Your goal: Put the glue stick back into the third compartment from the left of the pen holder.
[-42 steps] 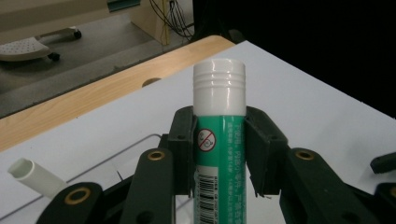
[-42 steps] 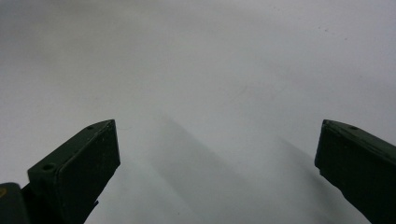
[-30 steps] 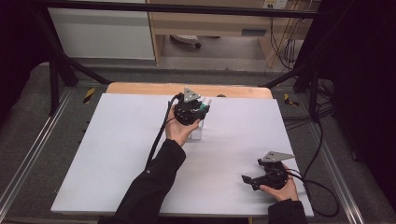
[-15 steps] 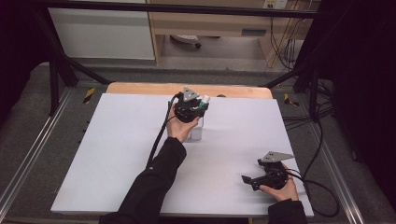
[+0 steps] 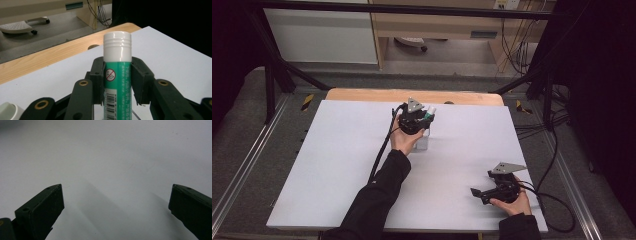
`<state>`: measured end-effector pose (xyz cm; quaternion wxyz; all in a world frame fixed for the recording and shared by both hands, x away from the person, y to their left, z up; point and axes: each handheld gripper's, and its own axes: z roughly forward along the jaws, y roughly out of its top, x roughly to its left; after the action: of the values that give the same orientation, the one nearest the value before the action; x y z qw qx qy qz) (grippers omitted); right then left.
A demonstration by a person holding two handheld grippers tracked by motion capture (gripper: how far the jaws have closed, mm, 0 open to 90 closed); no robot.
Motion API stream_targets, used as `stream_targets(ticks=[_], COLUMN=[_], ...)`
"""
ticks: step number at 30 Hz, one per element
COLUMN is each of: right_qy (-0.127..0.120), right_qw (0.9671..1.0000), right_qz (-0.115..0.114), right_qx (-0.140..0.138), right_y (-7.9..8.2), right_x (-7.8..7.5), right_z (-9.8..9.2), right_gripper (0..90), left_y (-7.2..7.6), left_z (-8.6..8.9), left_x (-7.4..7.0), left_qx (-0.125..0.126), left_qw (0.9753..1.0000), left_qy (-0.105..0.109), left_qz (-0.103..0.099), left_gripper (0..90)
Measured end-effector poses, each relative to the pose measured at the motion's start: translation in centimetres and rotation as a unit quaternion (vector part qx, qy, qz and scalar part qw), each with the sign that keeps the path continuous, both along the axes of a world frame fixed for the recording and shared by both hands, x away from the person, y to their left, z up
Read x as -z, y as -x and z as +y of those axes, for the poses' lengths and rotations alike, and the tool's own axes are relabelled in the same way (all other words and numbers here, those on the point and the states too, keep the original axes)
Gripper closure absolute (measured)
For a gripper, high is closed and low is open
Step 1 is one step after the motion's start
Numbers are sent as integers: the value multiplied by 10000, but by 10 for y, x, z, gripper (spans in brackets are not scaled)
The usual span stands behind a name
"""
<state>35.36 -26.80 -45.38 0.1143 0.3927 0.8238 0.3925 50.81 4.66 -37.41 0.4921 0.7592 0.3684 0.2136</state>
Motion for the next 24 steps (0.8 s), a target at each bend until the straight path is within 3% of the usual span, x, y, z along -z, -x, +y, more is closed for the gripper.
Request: stream_targets(ticks=[4, 10, 13, 18, 22, 24], right_qy=[-3, 7, -2, 3, 2, 1], right_qw=[10000, 10000, 10000, 10000, 10000, 10000], right_qz=[6, 2, 2, 9, 9, 11], right_qx=[11, 2, 10, 14, 18, 13], right_y=[0, 0, 0, 0, 0, 0], right_x=[0, 0, 0, 0, 0, 0], right_z=[0, 0, 0, 1, 1, 1], right_gripper=[6, 6, 6, 6, 6, 6], left_y=[0, 2, 4, 4, 6, 8], left_z=[1, 1, 1, 3, 6, 8], left_x=[4, 10, 10, 9, 8, 5], left_qx=[16, 44, 58, 126, 138, 162], left_qw=[9999, 9999, 10000, 9998, 9989, 9988], left_qy=[115, 110, -3, -115, -417, -424], left_qz=[77, 88, 36, 123, 148, 168], left_gripper=[648, 648, 648, 644, 630, 599])
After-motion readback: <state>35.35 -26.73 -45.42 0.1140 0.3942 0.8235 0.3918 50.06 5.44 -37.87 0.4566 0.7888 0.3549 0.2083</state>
